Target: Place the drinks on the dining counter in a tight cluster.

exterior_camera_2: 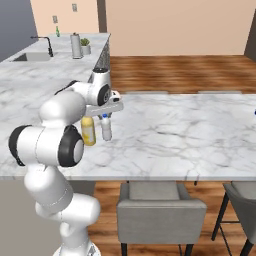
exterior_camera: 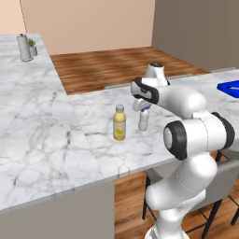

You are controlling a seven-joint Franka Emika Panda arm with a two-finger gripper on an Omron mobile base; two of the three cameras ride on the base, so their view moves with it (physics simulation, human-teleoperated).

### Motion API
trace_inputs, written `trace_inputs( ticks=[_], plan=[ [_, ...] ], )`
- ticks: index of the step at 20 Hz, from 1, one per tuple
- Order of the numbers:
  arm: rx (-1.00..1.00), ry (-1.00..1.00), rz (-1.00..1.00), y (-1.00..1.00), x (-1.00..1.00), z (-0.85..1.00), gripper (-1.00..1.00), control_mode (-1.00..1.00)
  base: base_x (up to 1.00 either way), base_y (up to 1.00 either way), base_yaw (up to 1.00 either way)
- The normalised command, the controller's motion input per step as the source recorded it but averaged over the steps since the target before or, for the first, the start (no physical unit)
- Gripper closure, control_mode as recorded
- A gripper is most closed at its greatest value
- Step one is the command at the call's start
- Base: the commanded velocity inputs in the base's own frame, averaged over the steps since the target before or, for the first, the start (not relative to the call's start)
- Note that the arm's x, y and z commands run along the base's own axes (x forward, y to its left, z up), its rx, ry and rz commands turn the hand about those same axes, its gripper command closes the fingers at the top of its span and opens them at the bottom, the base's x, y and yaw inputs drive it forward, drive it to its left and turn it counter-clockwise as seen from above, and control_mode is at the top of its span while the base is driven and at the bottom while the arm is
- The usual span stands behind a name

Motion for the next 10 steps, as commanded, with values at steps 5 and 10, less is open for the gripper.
trace_inputs(
  ticks=[5, 10],
  plan=[
    [0.00, 0.00, 0.09, 0.00, 0.15, -0.13, 1.00, -1.00, 0.00, 0.00, 0.00],
    [0.00, 0.00, 0.04, 0.00, 0.01, -0.11, 1.00, -1.00, 0.00, 0.00, 0.00]
  ],
)
